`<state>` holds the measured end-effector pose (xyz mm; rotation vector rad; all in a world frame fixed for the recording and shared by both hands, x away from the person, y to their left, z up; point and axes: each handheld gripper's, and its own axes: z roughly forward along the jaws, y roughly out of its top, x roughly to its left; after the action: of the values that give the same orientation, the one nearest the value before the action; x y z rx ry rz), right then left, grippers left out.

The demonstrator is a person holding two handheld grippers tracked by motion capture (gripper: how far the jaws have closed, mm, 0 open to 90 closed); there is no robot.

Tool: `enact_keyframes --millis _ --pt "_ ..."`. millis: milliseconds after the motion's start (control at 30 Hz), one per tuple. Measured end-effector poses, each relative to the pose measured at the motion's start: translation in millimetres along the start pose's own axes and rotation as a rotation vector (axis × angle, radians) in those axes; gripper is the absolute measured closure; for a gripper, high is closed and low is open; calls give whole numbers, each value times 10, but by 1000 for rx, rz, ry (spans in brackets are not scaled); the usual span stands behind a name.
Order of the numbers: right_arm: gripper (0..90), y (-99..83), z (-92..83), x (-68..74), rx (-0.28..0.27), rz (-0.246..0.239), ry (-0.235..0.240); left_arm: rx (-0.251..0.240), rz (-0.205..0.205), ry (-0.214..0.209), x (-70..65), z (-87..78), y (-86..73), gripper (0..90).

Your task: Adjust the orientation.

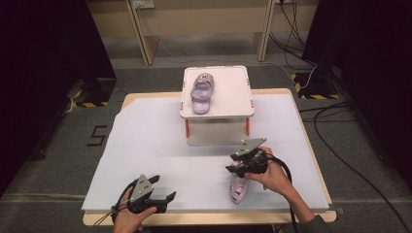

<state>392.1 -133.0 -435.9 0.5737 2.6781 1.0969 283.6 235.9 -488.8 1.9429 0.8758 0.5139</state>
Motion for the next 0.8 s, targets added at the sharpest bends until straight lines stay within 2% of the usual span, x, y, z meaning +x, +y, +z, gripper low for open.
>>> enact_keyframes --millis 133,233,300,433,533,633,800 --pt "603 -87 -183 2 12 1 -2 1 0 2 2 -2 1 164" --pt "698 -185 -287 8 37 10 18 1 0 1 -2 -1 1 164" --pt "729 -281 -307 23 48 7 -1 1 -1 1 -3 -1 0 164" --pt "729 -406 -410 13 19 54 -9 3 -2 1 0 1 1 164" --pt "689 -472 -432 -2 -9 77 2 3 -2 1 -3 3 1 164" --pt "619 -495 -433 -13 1 102 -10 3 -1 1 0 -1 0 164" --pt "591 -506 -405 -9 21 134 6 5 -1 -2 1 0 -1 164"
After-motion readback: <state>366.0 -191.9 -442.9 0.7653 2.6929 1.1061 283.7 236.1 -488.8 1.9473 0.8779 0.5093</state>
